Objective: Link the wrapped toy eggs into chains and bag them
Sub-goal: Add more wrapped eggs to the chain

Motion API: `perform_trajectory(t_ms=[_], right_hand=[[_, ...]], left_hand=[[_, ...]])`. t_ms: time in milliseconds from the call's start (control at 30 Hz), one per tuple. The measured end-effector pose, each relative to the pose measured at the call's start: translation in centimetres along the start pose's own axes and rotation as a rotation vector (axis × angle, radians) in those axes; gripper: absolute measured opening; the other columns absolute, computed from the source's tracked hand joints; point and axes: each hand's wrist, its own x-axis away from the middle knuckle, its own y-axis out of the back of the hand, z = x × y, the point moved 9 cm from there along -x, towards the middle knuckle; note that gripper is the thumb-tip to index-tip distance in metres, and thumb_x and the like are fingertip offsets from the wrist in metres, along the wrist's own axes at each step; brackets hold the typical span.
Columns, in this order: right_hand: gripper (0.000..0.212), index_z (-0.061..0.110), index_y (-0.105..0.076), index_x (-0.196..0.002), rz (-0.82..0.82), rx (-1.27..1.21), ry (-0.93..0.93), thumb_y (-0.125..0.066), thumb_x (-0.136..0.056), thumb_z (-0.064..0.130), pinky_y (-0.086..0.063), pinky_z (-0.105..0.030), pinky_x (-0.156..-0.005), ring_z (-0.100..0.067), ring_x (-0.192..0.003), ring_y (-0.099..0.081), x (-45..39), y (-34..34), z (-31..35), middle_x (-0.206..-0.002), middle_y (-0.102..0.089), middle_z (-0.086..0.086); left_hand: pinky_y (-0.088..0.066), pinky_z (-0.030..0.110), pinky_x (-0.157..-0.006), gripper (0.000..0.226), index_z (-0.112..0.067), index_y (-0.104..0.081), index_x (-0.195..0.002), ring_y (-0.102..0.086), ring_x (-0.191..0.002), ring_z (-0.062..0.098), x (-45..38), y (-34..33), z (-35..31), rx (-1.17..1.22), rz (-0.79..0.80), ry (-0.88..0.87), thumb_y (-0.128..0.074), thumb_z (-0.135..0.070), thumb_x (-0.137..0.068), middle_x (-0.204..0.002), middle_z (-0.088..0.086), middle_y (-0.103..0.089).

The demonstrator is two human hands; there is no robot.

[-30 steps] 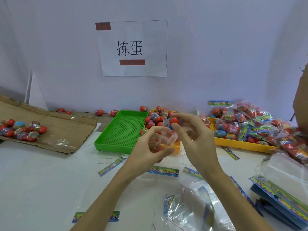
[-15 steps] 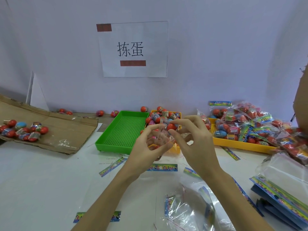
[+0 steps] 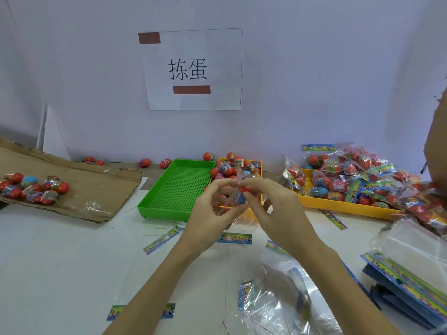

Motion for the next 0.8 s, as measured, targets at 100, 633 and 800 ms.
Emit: perform_trajectory(t_ms=[100,633,800], right_hand=[[0.022,0.025,-0.071,-0.117,0.069,0.024,-0.026,-0.060,-0.101,0.036,-0.043,-0.005,-0.074,0.003,-0.093,-0.057,0.0,-0.8,-0.5,-0.111,-0.063,0.012],[0.015,0.025,-0.070,-0.113,0.210,-0.177,-0.080,-0.062,-0.101,0.021,-0.042,-0.012,-0.076,-0.006,-0.097,-0.059,0.3,-1.5,0.0,-0.108,-0.064,0.013],[0.013,0.025,-0.066,-0.108,0.235,-0.157,-0.083,-0.066,-0.098,0.017,-0.046,-0.011,-0.073,-0.003,-0.096,-0.061,0.4,-1.8,0.0,-0.101,-0.066,0.017]], left_hand=[[-0.057,0.024,-0.083,0.043,-0.030,-0.067,-0.123,-0.069,-0.097,0.010,0.0,0.2,0.1,-0.017,-0.008,0.006,-0.086,-0.019,-0.086,-0.105,-0.008,-0.073],[-0.060,0.027,-0.087,0.041,-0.021,-0.068,-0.121,-0.076,-0.102,0.018,0.0,-0.1,0.8,-0.029,0.085,0.054,-0.085,-0.011,-0.085,-0.109,-0.001,-0.079],[-0.060,0.031,-0.092,0.044,-0.026,-0.067,-0.122,-0.075,-0.104,0.017,0.0,-0.2,0.8,-0.083,0.097,0.022,-0.085,-0.010,-0.086,-0.108,-0.002,-0.077]])
